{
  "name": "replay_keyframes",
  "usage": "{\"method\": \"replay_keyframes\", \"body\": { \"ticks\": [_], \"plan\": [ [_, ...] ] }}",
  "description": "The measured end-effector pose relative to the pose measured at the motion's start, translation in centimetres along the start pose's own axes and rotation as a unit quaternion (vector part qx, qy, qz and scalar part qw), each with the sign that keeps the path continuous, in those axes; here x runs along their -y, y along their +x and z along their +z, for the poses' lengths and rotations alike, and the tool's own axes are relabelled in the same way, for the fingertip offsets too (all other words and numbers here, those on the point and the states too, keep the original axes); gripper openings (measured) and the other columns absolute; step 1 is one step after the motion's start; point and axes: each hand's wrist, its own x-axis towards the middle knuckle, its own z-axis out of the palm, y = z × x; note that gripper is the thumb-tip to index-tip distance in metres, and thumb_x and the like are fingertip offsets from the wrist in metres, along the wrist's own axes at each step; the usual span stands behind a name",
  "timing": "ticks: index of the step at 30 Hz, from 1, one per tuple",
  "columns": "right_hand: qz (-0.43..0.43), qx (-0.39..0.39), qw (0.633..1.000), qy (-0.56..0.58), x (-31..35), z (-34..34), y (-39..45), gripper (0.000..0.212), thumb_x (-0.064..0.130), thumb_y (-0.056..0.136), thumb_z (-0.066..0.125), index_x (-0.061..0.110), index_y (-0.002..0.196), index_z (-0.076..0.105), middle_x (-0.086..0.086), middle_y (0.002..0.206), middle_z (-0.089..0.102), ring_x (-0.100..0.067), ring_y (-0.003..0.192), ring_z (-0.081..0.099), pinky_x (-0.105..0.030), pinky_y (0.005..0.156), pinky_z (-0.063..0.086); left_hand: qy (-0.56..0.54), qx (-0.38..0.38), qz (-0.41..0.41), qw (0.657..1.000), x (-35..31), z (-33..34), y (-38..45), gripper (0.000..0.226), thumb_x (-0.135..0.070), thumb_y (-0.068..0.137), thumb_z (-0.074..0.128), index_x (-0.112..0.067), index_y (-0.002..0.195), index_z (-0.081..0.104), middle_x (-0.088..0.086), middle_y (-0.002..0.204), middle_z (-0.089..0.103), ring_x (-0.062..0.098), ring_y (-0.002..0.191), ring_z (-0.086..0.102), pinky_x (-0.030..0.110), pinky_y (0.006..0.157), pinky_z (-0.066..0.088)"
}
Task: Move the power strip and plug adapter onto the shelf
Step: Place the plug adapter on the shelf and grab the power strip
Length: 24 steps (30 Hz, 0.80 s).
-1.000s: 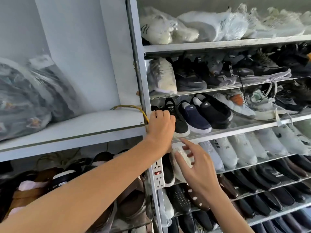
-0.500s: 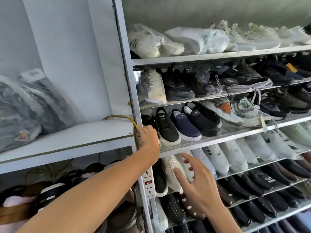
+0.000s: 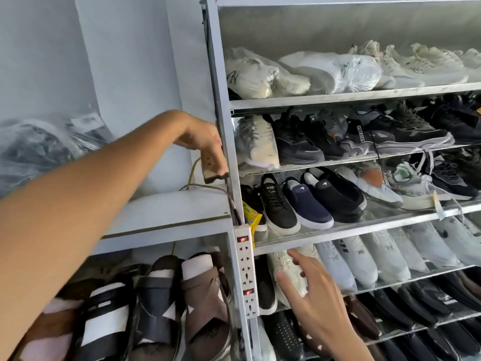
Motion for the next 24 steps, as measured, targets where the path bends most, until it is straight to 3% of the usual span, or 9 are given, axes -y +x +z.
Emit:
{"method": "replay_keyframes", "body": {
  "ticks": [3, 6, 9, 11, 17, 21, 24],
  "plan": [
    [-0.005, 0.000, 1.000, 0.002, 0.4, 0.7, 0.3, 0.078, 0.088, 0.076, 0.035, 0.039, 0.134, 0.052, 0.016, 0.120, 0.058, -0.008, 0.106, 0.056, -0.041, 0.088, 0.050, -0.042, 0.051, -0.005, 0.998, 3.8, -0.3, -1.0, 0.057, -0.010, 0.062, 0.090, 0.001, 0.113, 0.067, 0.010, 0.107, 0.070, 0.019, 0.099, 0.064, 0.017, 0.077, 0.046],
    [-0.008, 0.001, 1.000, -0.002, 0.8, 1.3, 0.5, 0.071, 0.081, 0.078, 0.042, 0.037, 0.133, 0.055, 0.017, 0.118, 0.059, -0.007, 0.103, 0.056, -0.040, 0.087, 0.051, -0.040, 0.069, -0.046, 0.996, 7.5, 1.1, -1.3, 0.074, -0.009, 0.067, 0.089, -0.009, 0.132, 0.053, -0.004, 0.120, 0.055, 0.012, 0.110, 0.052, 0.013, 0.081, 0.041],
    [-0.008, 0.001, 1.000, -0.013, 0.7, 1.8, 0.9, 0.065, 0.076, 0.080, 0.043, 0.039, 0.131, 0.055, 0.018, 0.116, 0.059, -0.006, 0.100, 0.057, -0.038, 0.085, 0.051, -0.063, 0.111, -0.081, 0.989, 10.6, 3.3, -1.5, 0.097, -0.014, 0.055, 0.092, -0.010, 0.141, 0.047, 0.001, 0.136, 0.048, 0.016, 0.126, 0.042, 0.023, 0.103, 0.037],
    [-0.003, 0.003, 1.000, -0.021, 0.5, 2.3, 1.1, 0.064, 0.077, 0.079, 0.042, 0.040, 0.131, 0.055, 0.019, 0.117, 0.059, -0.004, 0.100, 0.057, -0.035, 0.085, 0.050, -0.091, 0.120, -0.097, 0.984, 12.4, 4.4, -1.6, 0.099, -0.016, 0.050, 0.088, -0.013, 0.141, 0.049, 0.001, 0.139, 0.047, 0.017, 0.131, 0.040, 0.029, 0.112, 0.033],
    [0.043, 0.019, 0.999, -0.021, -1.3, 4.9, 1.8, 0.062, 0.066, 0.078, 0.052, 0.033, 0.130, 0.057, 0.013, 0.120, 0.060, -0.010, 0.102, 0.058, -0.037, 0.088, 0.049, -0.163, 0.096, -0.087, 0.978, 14.5, 6.4, -2.2, 0.110, -0.025, 0.037, 0.088, -0.018, 0.141, 0.051, -0.010, 0.121, 0.054, 0.013, 0.120, 0.045, 0.020, 0.099, 0.036],
    [0.092, 0.006, 0.995, -0.029, -2.8, 7.9, 2.9, 0.069, 0.068, 0.071, 0.059, 0.032, 0.129, 0.052, 0.011, 0.118, 0.062, -0.011, 0.103, 0.057, -0.035, 0.084, 0.048, -0.193, 0.084, -0.060, 0.976, 15.1, 6.7, -2.7, 0.105, -0.032, 0.040, 0.088, -0.026, 0.139, 0.052, -0.016, 0.123, 0.051, 0.014, 0.122, 0.045, 0.030, 0.109, 0.034],
    [0.138, 0.042, 0.988, -0.051, -3.9, 10.7, 4.2, 0.081, 0.069, 0.067, 0.064, 0.029, 0.134, 0.045, 0.007, 0.126, 0.062, -0.015, 0.108, 0.059, -0.036, 0.086, 0.050, -0.227, 0.072, -0.036, 0.970, 15.8, 7.3, -3.0, 0.099, -0.025, 0.049, 0.088, -0.026, 0.140, 0.049, -0.016, 0.129, 0.050, 0.004, 0.114, 0.050, 0.017, 0.092, 0.042]
  ]
}}
